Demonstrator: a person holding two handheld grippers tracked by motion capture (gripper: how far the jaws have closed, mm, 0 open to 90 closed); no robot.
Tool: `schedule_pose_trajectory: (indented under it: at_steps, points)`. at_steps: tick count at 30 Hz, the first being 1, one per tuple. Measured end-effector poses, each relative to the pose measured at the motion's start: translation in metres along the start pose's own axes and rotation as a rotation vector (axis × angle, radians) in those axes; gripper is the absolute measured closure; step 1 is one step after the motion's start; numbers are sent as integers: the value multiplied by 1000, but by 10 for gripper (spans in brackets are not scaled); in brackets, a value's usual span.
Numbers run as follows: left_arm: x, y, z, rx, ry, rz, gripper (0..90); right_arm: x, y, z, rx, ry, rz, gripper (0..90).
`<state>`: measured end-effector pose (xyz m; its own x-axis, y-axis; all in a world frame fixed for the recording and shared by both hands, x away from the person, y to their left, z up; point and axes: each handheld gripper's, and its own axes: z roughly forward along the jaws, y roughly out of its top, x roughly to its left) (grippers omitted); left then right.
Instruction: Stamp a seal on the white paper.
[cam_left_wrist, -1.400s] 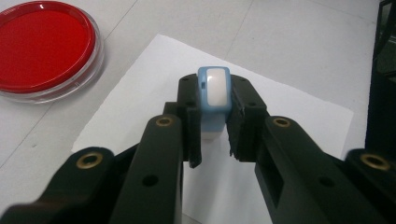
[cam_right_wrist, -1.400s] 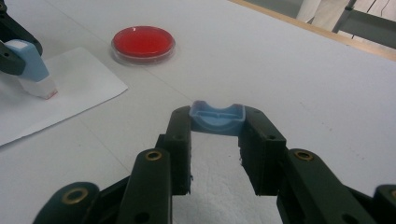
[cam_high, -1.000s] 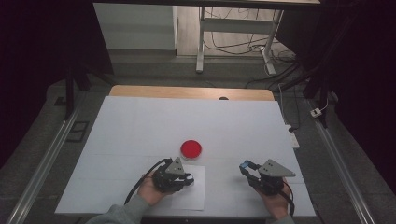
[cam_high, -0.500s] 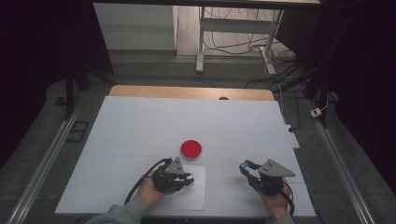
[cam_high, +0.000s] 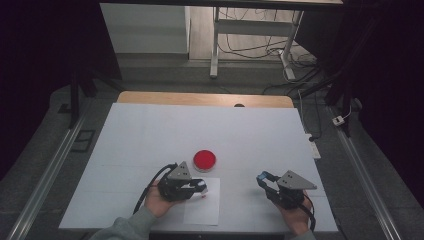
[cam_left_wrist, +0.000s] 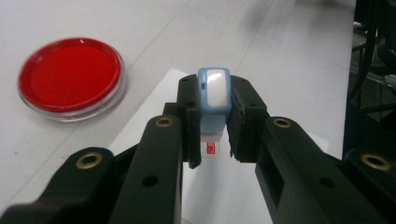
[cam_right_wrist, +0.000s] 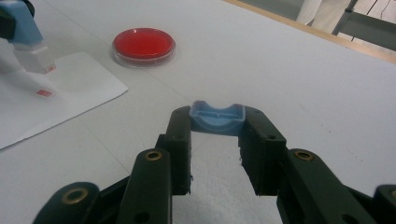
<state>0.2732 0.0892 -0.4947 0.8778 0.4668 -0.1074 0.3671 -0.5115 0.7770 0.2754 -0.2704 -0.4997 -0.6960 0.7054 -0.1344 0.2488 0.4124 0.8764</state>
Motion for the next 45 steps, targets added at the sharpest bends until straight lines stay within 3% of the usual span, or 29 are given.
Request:
schedule_pose_trajectory:
  at_steps: [19,27,45]
  points:
    - [11,8,-30,-127,-44,-80,761,0,0,1,2,0,-1,650]
    - [15,10,-41,-179,-38,-112,761,0,-1,1,4,1,0,650]
    - [20,14,-45,-210,-20,-132,761,0,-1,2,5,2,-4,650]
